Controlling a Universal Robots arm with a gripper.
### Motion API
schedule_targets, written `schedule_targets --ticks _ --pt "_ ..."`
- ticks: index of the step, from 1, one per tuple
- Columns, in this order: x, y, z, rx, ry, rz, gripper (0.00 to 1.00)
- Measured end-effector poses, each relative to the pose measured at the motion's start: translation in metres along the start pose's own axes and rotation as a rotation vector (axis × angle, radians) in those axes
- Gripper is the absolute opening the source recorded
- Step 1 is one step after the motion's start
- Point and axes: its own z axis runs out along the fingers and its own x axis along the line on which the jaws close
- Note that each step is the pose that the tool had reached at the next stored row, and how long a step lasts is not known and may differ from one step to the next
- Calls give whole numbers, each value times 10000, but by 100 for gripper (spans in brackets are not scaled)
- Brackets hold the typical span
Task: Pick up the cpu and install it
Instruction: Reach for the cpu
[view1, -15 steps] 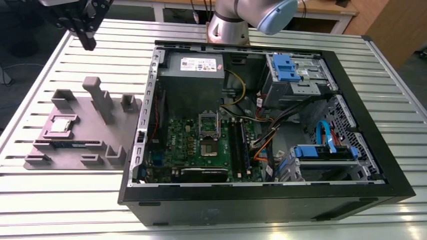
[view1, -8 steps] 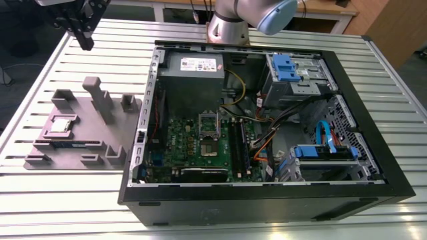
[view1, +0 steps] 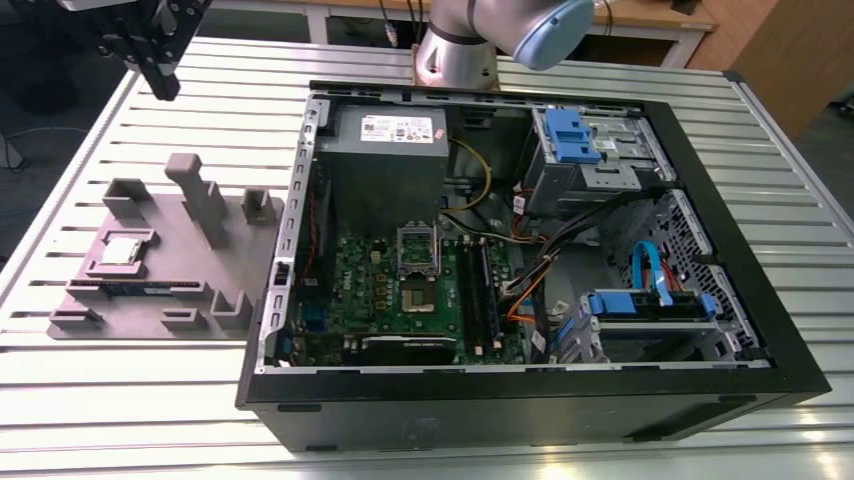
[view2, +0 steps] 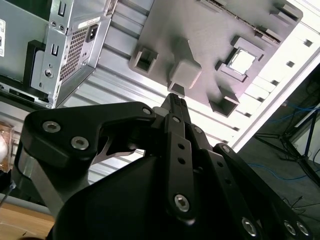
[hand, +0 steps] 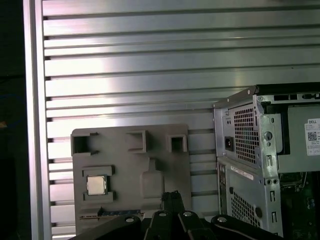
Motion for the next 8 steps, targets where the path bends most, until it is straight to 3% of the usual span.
schedule_targets --ticks 8 --pt "53 -4 -1 0 0 0 11"
